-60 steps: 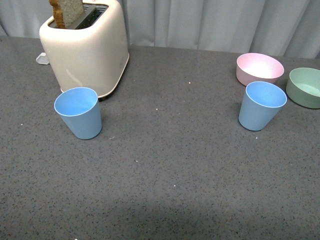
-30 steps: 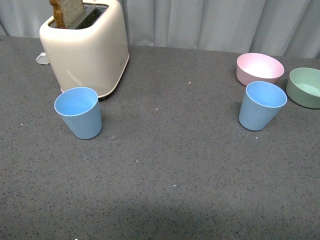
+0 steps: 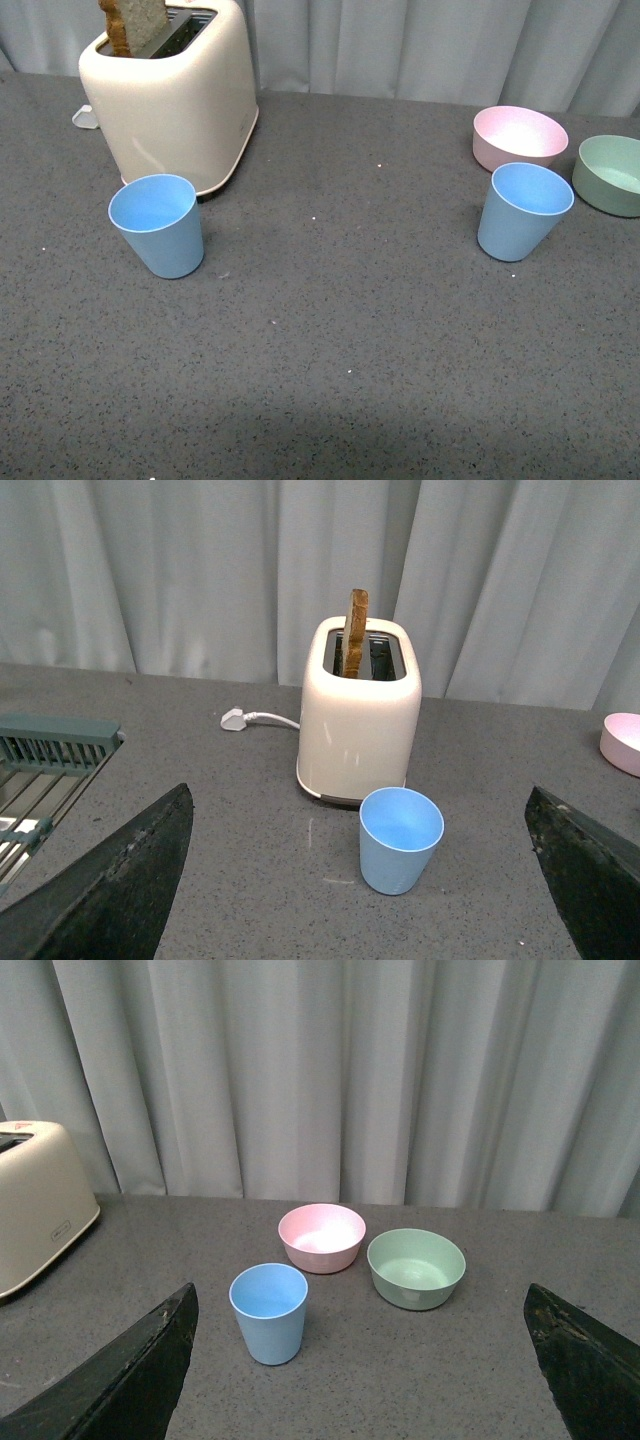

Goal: Stack blue cups with both arms

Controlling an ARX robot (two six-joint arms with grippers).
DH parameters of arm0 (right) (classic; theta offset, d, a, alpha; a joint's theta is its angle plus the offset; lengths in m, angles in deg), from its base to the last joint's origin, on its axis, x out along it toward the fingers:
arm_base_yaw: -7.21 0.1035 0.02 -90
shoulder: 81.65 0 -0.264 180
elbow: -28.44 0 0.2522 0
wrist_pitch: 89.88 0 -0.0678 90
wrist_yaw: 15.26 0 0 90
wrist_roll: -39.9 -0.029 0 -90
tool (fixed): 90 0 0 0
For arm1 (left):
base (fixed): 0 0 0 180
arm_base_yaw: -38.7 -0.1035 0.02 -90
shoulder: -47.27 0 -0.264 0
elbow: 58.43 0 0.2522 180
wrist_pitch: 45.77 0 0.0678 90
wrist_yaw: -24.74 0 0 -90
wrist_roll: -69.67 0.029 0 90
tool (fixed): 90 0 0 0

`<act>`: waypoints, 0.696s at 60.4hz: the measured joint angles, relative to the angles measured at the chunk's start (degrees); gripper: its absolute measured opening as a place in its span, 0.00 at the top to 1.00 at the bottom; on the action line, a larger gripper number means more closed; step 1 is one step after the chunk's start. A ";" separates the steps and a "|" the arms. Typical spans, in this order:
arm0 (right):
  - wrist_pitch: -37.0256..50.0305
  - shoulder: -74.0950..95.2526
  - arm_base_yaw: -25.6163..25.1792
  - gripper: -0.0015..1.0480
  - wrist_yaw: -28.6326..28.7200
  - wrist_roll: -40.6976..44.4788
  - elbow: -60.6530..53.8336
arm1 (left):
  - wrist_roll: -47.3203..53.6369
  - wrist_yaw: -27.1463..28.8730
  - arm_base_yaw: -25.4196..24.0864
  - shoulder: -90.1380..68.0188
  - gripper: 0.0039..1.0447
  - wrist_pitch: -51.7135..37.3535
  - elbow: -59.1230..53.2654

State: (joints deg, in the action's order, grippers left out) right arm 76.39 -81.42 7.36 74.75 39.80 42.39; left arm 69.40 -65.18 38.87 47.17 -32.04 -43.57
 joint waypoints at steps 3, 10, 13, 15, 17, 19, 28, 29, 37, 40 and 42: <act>0.00 0.00 0.00 0.09 0.00 0.00 0.00 | -1.73 4.85 1.33 -1.16 0.06 2.62 0.74; 0.00 -0.02 0.00 0.09 0.00 0.00 0.00 | -9.18 14.43 2.45 -14.91 0.06 2.08 3.19; -0.02 0.00 0.00 0.09 0.04 0.00 0.00 | -11.34 13.62 1.33 -21.68 0.06 -2.03 4.48; -0.02 0.00 0.00 0.09 0.04 0.00 0.00 | -12.63 12.81 0.74 -26.05 0.06 -4.61 5.53; -0.02 0.00 0.00 0.09 0.07 0.00 0.00 | -13.55 11.93 0.26 -30.56 0.06 -7.23 6.80; -0.02 -0.02 0.00 0.09 0.04 0.00 0.00 | -14.86 10.27 -0.07 -36.72 0.06 -10.29 8.72; 0.00 -0.02 0.00 0.09 0.04 0.00 0.00 | -17.38 1.60 0.46 -57.75 0.06 -13.46 18.01; 0.00 0.00 0.00 0.09 0.04 0.00 0.00 | -17.66 1.27 0.68 -60.65 0.06 -12.94 19.52; -0.02 0.00 0.00 0.09 0.04 0.00 0.00 | -19.21 -1.01 1.95 -76.13 0.06 -9.86 29.16; 0.00 0.00 0.00 0.09 0.04 0.00 0.00 | -19.50 -1.40 2.29 -80.39 0.06 -8.04 32.72; -0.02 -0.02 0.00 0.09 0.04 0.00 0.00 | -19.93 -1.25 2.62 -83.19 0.06 -6.84 35.10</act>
State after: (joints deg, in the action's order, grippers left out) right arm 76.37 -81.44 7.36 74.79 39.80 42.39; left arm 49.46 -66.43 41.49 -36.02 -38.89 -8.47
